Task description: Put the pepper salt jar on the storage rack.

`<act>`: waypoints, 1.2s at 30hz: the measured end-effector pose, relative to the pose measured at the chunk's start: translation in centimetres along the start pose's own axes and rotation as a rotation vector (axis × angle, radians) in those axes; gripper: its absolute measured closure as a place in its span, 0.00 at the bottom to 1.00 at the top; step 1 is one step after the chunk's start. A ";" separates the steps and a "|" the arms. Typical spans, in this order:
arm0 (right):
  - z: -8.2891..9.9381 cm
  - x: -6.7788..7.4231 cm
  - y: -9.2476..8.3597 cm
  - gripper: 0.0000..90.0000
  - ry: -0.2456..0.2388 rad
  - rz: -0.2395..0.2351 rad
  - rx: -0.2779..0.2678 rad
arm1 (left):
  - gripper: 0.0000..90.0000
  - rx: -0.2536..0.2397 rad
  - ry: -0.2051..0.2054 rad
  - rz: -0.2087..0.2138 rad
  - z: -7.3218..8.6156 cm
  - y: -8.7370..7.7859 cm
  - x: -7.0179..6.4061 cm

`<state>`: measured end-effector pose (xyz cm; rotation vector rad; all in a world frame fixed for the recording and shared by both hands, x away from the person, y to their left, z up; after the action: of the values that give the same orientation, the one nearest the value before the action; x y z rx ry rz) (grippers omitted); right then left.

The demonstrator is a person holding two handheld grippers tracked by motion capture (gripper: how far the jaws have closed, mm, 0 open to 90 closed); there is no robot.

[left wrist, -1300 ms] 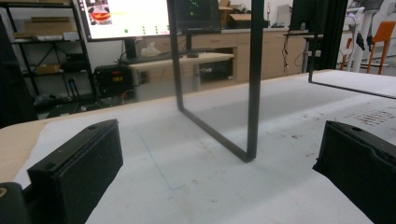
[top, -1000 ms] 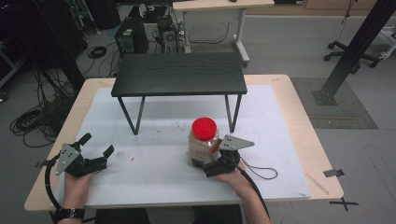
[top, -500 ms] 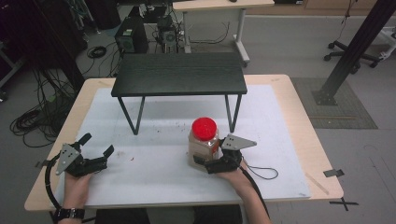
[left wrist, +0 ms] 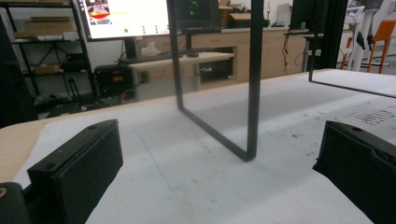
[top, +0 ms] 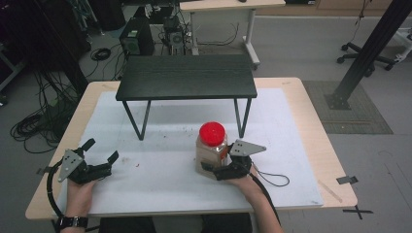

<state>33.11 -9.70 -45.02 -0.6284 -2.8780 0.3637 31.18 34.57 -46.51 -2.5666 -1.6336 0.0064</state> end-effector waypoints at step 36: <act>-2.8 0.8 -2.2 0.28 -0.009 0.033 -0.003 | 0.00 -0.003 -0.001 0.002 0.0 0.0 0.0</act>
<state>32.14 -10.75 -41.66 -0.6774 -2.8804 0.3685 31.16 34.58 -46.48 -2.5707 -1.6325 0.0054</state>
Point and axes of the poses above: each handheld gripper's, and its own axes: y roughly forward along the jaws, z roughly out of its underside, x roughly to its left, the point moved 3 cm from there along y, roughly forward along the jaws, and after that the axes turned 2 degrees about x, right-handed, at the moved point
